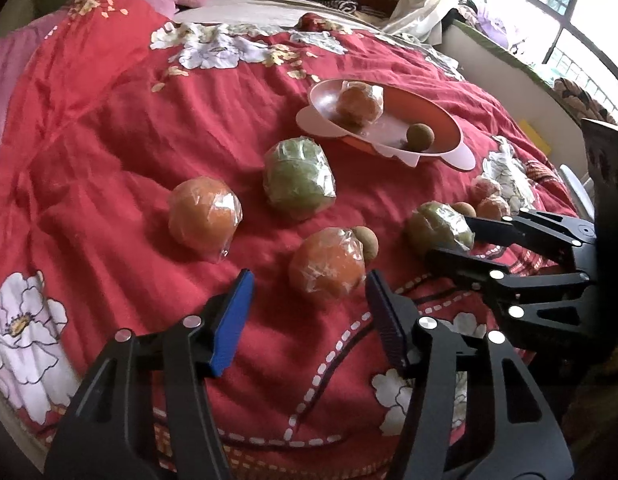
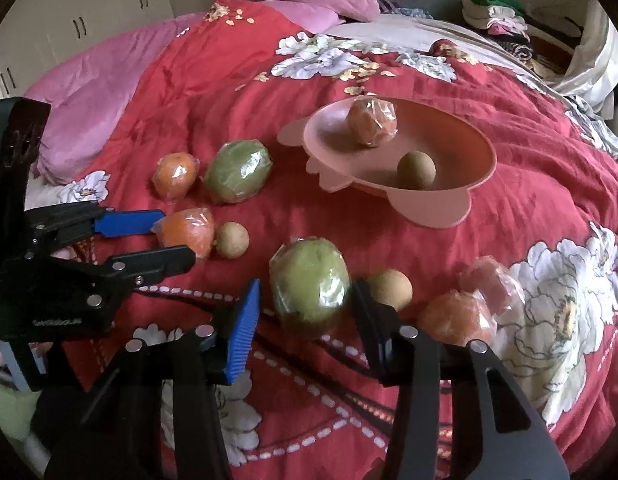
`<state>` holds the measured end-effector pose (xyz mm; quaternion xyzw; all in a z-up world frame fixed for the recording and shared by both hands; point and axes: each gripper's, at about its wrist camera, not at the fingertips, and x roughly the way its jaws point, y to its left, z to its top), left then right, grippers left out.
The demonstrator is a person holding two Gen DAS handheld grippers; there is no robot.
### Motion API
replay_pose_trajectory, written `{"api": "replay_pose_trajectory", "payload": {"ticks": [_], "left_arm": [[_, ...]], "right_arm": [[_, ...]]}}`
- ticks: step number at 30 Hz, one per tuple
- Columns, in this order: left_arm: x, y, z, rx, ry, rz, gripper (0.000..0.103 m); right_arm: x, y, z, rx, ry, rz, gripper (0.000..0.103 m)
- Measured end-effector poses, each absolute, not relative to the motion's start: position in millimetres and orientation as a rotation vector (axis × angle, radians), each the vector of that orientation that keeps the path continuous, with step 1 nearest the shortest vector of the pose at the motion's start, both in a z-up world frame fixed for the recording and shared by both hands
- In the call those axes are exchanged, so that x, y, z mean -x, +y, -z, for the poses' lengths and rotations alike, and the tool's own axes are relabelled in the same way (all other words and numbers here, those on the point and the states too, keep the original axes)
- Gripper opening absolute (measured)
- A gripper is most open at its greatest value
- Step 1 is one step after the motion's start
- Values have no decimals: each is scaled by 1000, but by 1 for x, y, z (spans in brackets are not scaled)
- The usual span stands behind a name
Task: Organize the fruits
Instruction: 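Grasp a wrapped green mango with right gripper while left gripper grasps a wrapped orange, then lift and carry the mango with right gripper while left gripper carries the orange to bowl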
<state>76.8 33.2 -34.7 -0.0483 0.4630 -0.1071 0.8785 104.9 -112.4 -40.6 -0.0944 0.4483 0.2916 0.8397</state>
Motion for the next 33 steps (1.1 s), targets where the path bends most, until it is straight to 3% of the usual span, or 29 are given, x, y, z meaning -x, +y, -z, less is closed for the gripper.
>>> {"api": "replay_pose_trajectory", "payload": {"ticks": [7, 12, 33], "left_arm": [[-86, 35, 42, 142, 963, 268, 45], [-89, 35, 46, 170, 960, 309, 34], [-65, 52, 20, 224, 890, 235, 33]], "right_arm": [[-112, -106, 44, 214, 926, -616, 40], [-110, -108, 41, 189, 917, -636, 39], [-95, -124, 7, 107, 867, -726, 39]]}}
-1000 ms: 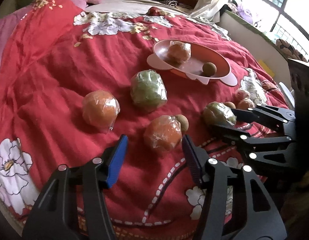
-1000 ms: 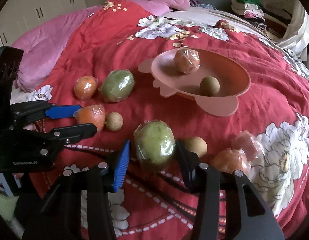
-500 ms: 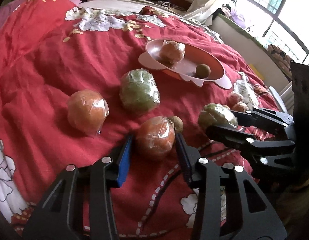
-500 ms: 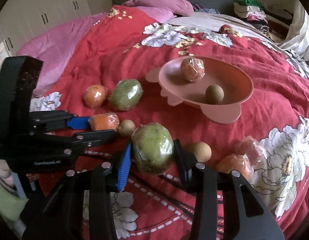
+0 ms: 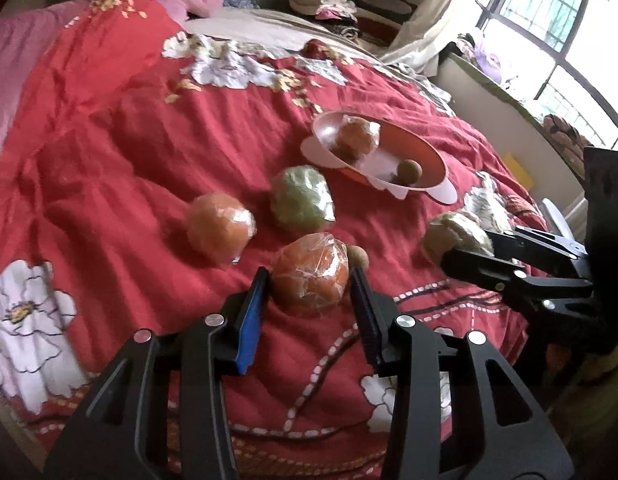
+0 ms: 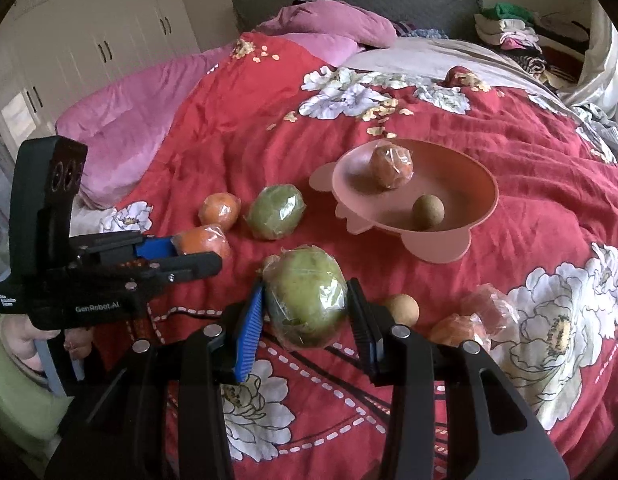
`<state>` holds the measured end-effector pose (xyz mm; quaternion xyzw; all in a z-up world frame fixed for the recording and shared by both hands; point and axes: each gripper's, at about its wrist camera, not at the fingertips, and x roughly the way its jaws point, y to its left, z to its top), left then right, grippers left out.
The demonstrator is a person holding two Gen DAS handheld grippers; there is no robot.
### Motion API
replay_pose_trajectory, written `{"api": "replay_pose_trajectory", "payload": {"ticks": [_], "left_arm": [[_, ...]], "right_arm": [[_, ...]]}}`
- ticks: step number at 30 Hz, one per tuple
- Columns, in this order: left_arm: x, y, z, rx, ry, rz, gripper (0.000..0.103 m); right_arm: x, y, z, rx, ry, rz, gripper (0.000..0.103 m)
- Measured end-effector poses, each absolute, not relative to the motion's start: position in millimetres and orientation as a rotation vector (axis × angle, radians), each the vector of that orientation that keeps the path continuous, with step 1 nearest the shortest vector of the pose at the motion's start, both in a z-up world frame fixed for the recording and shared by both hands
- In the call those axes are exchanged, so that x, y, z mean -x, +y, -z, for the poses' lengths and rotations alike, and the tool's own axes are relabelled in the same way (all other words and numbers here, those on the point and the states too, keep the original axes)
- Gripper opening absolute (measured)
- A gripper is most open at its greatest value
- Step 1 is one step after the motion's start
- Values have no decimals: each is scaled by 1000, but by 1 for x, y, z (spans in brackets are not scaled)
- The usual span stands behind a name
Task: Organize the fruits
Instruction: 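Lift and carry the mango with right gripper while left gripper carries the orange to bowl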
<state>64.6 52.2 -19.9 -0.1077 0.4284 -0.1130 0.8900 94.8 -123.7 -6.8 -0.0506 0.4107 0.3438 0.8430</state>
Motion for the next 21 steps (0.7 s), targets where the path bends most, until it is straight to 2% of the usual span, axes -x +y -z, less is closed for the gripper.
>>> {"api": "replay_pose_trajectory", "payload": {"ticks": [21], "left_arm": [[-71, 52, -11, 221, 843, 199, 33]], "right_arm": [[-107, -144, -18, 68, 790, -732, 39]]}}
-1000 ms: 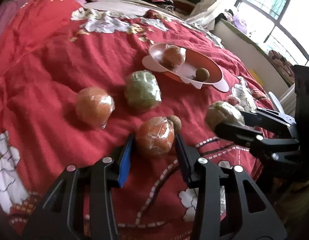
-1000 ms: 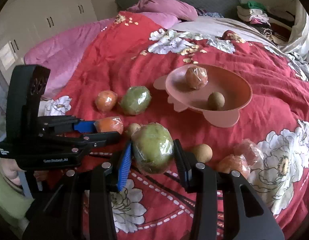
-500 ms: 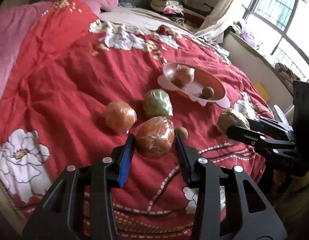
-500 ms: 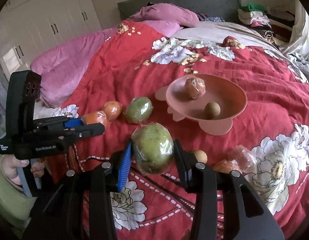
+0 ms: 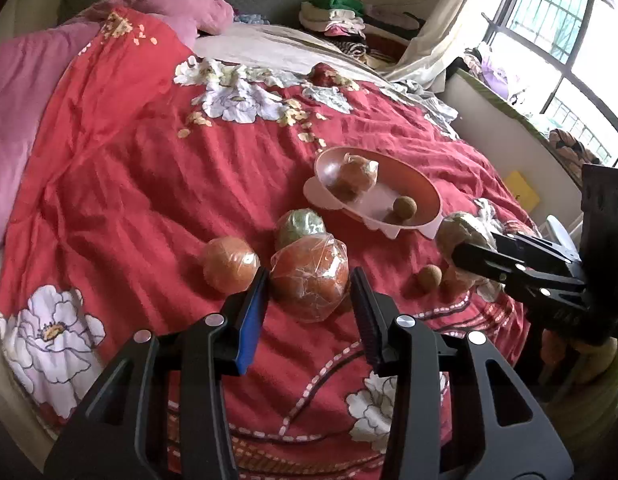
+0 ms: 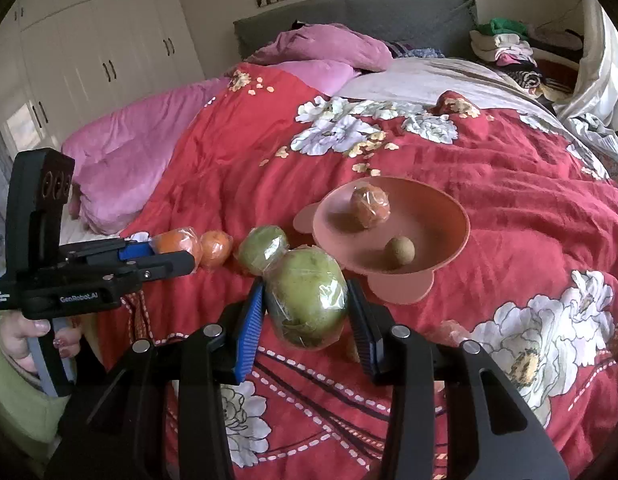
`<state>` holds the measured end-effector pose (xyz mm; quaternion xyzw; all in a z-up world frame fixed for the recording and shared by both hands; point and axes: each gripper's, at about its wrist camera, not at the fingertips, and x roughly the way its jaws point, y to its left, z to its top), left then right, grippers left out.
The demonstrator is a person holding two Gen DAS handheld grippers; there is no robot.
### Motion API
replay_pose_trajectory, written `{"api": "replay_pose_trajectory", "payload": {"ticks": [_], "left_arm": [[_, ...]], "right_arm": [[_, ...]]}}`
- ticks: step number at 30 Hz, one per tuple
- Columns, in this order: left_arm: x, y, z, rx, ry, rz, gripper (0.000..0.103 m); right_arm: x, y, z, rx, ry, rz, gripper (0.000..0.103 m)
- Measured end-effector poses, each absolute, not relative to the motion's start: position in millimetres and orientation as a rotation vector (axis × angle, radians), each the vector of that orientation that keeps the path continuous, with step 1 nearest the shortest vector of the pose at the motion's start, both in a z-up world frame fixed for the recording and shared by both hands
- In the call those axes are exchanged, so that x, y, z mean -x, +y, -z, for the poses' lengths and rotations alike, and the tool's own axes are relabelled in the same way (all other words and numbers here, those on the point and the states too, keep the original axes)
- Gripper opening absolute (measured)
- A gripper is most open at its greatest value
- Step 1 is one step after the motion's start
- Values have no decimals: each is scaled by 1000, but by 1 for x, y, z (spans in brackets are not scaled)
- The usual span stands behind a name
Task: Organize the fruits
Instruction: 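Lift and carry the mango with right gripper while left gripper carries the orange to bowl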
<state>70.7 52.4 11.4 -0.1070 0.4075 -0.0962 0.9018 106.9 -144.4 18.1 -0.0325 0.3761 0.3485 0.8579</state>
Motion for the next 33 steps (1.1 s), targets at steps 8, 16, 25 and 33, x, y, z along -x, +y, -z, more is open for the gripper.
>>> {"api": "replay_pose_trajectory", "payload": {"ticks": [8, 16, 25, 33], "left_arm": [[-84, 42, -20, 208, 831, 216, 33], [-112, 28, -23, 192, 834, 244, 33], [-146, 7, -22, 153, 855, 276, 33], [-170, -13, -17, 93, 896, 294, 33]], "right_arm": [[-118, -149, -27, 60, 770, -731, 39], [-144, -162, -31, 59, 756, -694, 39], [-170, -173, -32, 74, 750, -662, 39], [-202, -172, -35, 109, 760, -656, 39]]}}
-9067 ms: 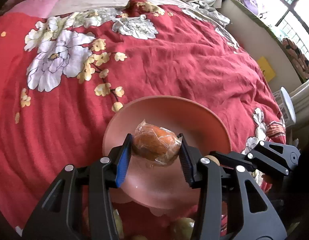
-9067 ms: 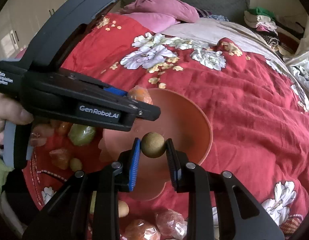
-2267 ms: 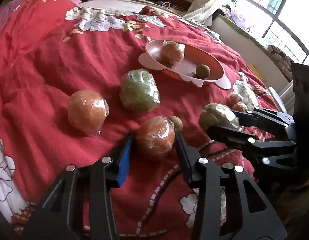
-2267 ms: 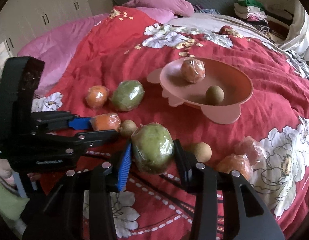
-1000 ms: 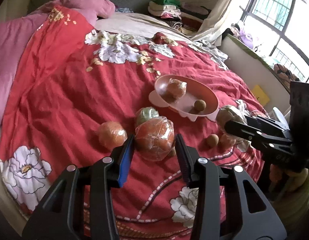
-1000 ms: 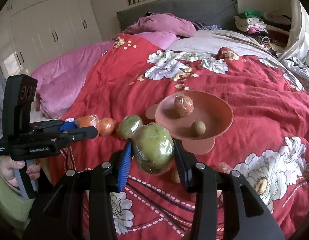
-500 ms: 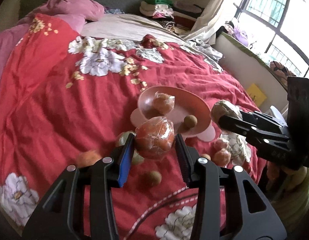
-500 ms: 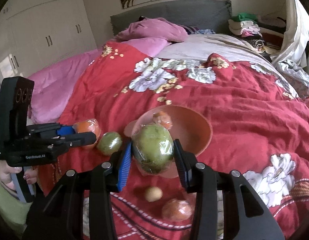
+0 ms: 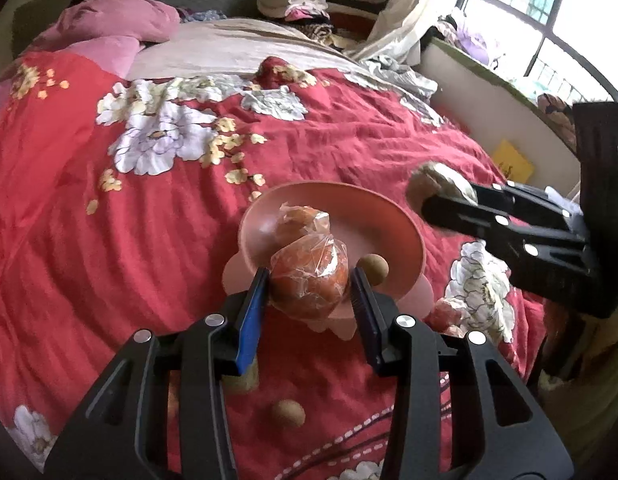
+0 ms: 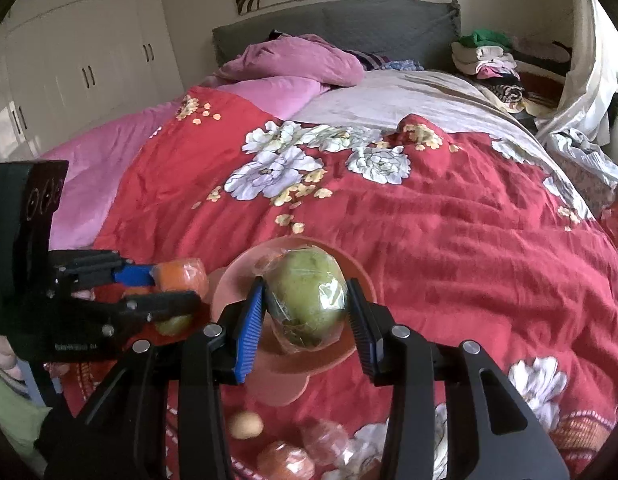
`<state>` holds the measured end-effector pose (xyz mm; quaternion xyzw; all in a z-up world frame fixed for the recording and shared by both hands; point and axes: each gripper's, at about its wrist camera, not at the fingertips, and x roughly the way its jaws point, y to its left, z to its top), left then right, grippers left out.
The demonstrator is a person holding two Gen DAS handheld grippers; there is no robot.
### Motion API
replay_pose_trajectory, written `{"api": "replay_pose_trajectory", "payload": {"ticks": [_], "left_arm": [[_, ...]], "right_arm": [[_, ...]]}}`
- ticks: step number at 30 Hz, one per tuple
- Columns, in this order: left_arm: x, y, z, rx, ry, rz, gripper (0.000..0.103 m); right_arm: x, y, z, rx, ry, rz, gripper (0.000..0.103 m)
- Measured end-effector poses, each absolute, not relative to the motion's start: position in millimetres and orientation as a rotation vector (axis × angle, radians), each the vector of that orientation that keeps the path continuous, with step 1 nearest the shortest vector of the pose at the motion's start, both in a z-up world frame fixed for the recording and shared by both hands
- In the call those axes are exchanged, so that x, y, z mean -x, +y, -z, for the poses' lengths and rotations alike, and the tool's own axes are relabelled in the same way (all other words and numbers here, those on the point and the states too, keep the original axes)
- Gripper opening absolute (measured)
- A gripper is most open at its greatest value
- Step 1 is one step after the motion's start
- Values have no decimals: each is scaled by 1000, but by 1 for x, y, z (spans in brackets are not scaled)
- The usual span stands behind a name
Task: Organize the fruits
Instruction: 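Lift and carry the mango with right gripper while left gripper carries the orange to bowl, then lower the mango into the pink bowl and open right gripper while left gripper lowers orange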
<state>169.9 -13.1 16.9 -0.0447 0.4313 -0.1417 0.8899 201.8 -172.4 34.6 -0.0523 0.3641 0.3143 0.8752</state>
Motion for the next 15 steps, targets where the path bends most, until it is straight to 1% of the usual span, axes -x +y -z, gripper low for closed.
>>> {"api": "replay_pose_trajectory", "payload": {"ticks": [9, 15], "left_arm": [[-184, -26, -7, 31, 939, 298, 33], [-191, -28, 0, 21, 964, 290, 33]], "right_arm": [[-235, -155, -35, 175, 780, -701, 39], [-242, -149, -18, 196, 829, -725, 39]]}}
